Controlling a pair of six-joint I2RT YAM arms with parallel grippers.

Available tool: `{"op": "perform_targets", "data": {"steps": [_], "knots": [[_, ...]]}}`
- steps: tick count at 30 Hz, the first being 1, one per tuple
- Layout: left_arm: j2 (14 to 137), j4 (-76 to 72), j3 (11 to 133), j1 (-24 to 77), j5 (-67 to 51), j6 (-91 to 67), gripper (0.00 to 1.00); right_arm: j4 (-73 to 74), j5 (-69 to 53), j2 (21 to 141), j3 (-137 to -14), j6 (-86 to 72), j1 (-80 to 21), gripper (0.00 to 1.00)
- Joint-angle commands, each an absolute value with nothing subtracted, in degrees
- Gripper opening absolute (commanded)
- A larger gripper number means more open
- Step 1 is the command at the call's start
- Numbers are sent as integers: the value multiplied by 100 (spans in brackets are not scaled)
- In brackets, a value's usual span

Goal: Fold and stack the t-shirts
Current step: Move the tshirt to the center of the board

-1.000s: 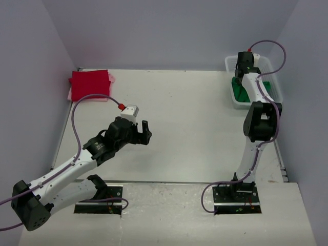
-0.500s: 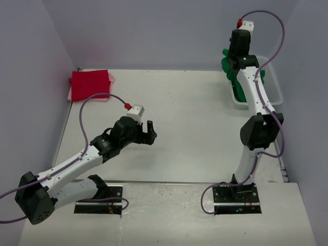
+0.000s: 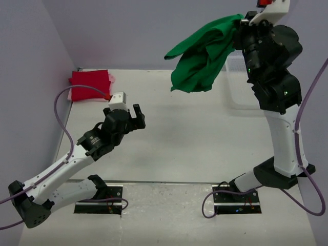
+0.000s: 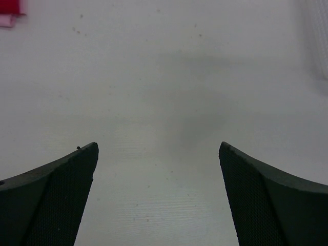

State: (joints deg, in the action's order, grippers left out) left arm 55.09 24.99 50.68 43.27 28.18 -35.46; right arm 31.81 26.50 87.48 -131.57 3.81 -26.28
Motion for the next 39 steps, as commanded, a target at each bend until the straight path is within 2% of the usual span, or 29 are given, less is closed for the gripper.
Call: {"op": "perform_targets", "data": {"steps": [1, 4, 8, 11, 12, 14, 15, 18, 19, 22, 23, 26, 32, 39], "knots": [[5467, 3330, 5668, 4342, 4078, -3788, 100, 3918, 2330, 8623, -13368, 327, -2970, 0], [5441, 3524, 5809, 4342, 3982, -3788, 100, 4315, 1777, 8254, -12983, 0, -3120, 0], [5414, 3507, 5740, 4351, 3701, -3718, 100, 3920, 1530, 7823, -11639, -246, -3120, 0], [5510, 3480, 5695, 4351, 3665, -3691, 100, 3999, 909, 8067, -11198, -246, -3120, 0], [5546, 3489, 5695, 4351, 3682, -3700, 100, 3999, 871, 8199, -11067, -263, -3129, 17], [5546, 3481, 5704, 4351, 3683, -3718, 100, 4008, 1088, 8741, -11074, -308, -3120, 73], [5555, 3454, 5739, 4351, 3744, -3683, 100, 3990, 1316, 8919, -11126, -282, -3120, 85], [5607, 3174, 5739, 4351, 3552, -3315, 100, 4095, 1817, 9429, -11548, -141, -3076, 95], [5660, 3068, 5713, 4351, 3403, -3218, 99, 4305, 2011, 9465, -11653, -167, -3076, 96], [6089, 2375, 5538, 4351, 1912, -2734, 94, 4342, 2645, 8993, -11305, -464, -3041, 98], [6413, 1973, 5450, 4351, 1081, -2699, 93, 4316, 2689, 8774, -10815, -562, -3024, 98], [7168, 1330, 5204, 4561, 344, -2768, 93, 4315, 2979, 7930, -9796, -922, -3006, 98], [8680, 818, 5615, 5378, 737, -2567, 91, 4464, 3515, 6620, -8212, -1414, -2927, 98], [9527, 282, 6117, 5590, 518, -2654, 90, 4632, 3076, 5959, -7673, -1556, -2259, 98]]}}
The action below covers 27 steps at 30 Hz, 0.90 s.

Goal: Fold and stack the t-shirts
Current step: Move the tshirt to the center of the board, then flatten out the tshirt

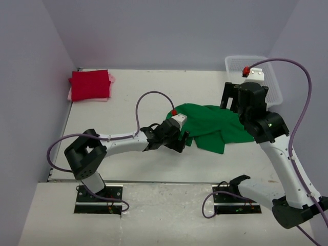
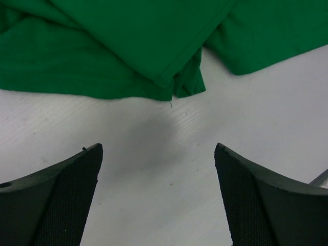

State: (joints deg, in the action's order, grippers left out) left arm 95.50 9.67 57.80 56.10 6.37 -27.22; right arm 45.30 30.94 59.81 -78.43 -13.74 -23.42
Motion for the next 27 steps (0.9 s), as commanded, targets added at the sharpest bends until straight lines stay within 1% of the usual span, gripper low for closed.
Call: {"op": "perform_targets", "data": {"steps": [1, 3, 4, 6, 7, 11, 13, 18, 23, 25, 26, 27], "knots": [[9588, 194, 6135, 5581, 510, -2654, 89, 4649, 3067, 5924, -7568, -1556, -2233, 98], [9676, 202, 6266, 5581, 562, -2602, 88, 4650, 3006, 5845, -7463, -1599, -2232, 97], [9729, 211, 6336, 5572, 562, -2575, 85, 4641, 2971, 5836, -7410, -1617, -2232, 97], [9957, 334, 6608, 5572, 597, -2470, 83, 4632, 2918, 5862, -7269, -1687, -2224, 97], [10106, 351, 6688, 5564, 615, -2435, 79, 4597, 2901, 5871, -7190, -1696, -2232, 97], [10510, 492, 7153, 5528, 607, -2320, 74, 4491, 2778, 5827, -7032, -1705, -2232, 97], [10652, 457, 7233, 5493, 563, -2312, 70, 4491, 2830, 5783, -6988, -1705, -2224, 97], [10810, 466, 7321, 5388, 466, -2338, 67, 4474, 2839, 5616, -6935, -1679, -2232, 97], [10828, 624, 7295, 5379, 685, -2373, 66, 4447, 2795, 5616, -6917, -1705, -2224, 97], [10898, 589, 7295, 5379, 773, -2338, 58, 4421, 2769, 5625, -6891, -1731, -2224, 97], [10925, 580, 7295, 5379, 782, -2329, 52, 4421, 2742, 5625, -6882, -1749, -2224, 97], [10968, 554, 7321, 5370, 782, -2320, 40, 4412, 2716, 5634, -6864, -1749, -2224, 97]]}}
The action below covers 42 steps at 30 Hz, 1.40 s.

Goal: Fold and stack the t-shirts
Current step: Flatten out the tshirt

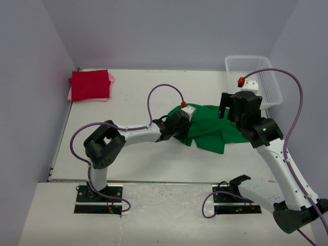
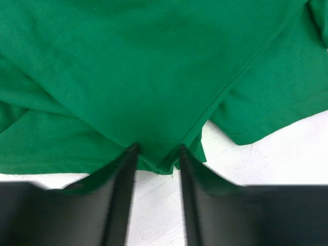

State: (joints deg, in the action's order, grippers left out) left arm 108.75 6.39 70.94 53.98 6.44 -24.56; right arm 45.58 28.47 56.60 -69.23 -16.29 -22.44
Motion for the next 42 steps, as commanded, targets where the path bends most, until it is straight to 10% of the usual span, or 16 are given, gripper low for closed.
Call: {"op": "perform_targets", "data": {"steps": [1, 10, 15, 20, 23, 28, 42], "knots": [[11064, 545, 7339, 5370, 782, -2312, 35, 4412, 2707, 5642, -6838, -1749, -2232, 97], [11399, 527, 7585, 5265, 598, -2250, 24, 4430, 2742, 5581, -6776, -1758, -2232, 97], [11190, 809, 7506, 5256, 764, -2338, 59, 4403, 2654, 5616, -6741, -1767, -2224, 97], [11021, 747, 7111, 5265, 862, -2531, 63, 4298, 2575, 5607, -6592, -1828, -2232, 97], [11083, 686, 7049, 5265, 835, -2558, 53, 4280, 2540, 5581, -6548, -1846, -2224, 97], [11118, 677, 7101, 5265, 879, -2558, 0, 4324, 2531, 5599, -6486, -1837, -2232, 97], [8071, 2536, 6687, 5388, 2336, -2637, 0, 4526, 2127, 6652, -6267, -2777, -2232, 96]]}}
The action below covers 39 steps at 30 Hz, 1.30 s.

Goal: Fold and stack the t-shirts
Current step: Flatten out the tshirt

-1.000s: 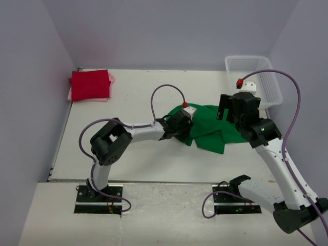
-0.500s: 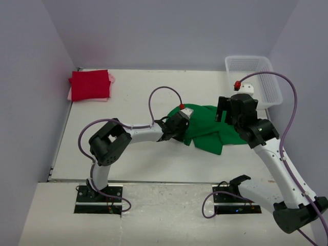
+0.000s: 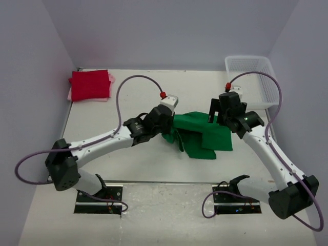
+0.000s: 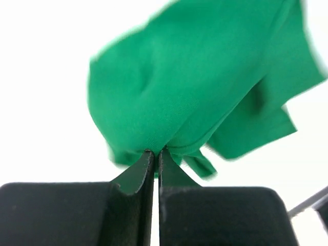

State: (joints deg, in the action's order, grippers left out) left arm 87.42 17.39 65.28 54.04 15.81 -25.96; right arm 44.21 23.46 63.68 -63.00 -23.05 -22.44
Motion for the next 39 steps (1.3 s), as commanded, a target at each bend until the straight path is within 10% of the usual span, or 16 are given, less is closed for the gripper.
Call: {"op": "perform_targets", "data": {"steps": [1, 16, 21, 25, 27, 39], "knots": [[7973, 2688, 6732, 5379, 2555, -2619, 0, 4535, 2023, 6819, -6240, -2838, -2232, 95], [8007, 3199, 6531, 4448, 2979, -2575, 0, 3832, 1371, 7251, -5221, -3594, -2953, 88], [8156, 3032, 6407, 4438, 3006, -2584, 24, 3726, 1432, 7645, -5089, -3814, -2944, 88], [8235, 3085, 6425, 4447, 3093, -2645, 72, 3849, 1590, 8067, -5176, -3946, -2953, 87], [8200, 3094, 6399, 4456, 3251, -2654, 80, 3893, 1634, 8243, -5238, -3973, -2944, 86], [8174, 3006, 6232, 5281, 2805, -2593, 68, 3982, 1538, 8781, -5081, -4350, -2944, 69]]}}
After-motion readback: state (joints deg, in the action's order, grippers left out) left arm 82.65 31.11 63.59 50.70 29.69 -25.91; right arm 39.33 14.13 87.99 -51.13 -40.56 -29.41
